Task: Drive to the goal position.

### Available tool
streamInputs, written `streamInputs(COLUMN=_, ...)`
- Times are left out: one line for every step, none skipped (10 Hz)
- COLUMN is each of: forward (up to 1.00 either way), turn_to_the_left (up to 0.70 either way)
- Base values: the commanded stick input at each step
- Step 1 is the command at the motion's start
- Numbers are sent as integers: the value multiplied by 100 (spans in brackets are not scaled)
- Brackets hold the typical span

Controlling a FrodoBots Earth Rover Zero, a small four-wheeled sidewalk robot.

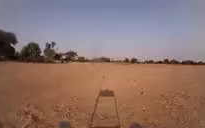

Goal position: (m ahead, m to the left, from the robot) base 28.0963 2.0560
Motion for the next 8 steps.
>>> streamInputs(forward=70, turn_to_the_left=0)
streamInputs(forward=70, turn_to_the_left=0)
streamInputs(forward=70, turn_to_the_left=0)
streamInputs(forward=70, turn_to_the_left=0)
streamInputs(forward=70, turn_to_the_left=0)
streamInputs(forward=70, turn_to_the_left=0)
streamInputs(forward=70, turn_to_the_left=0)
streamInputs(forward=70, turn_to_the_left=0)
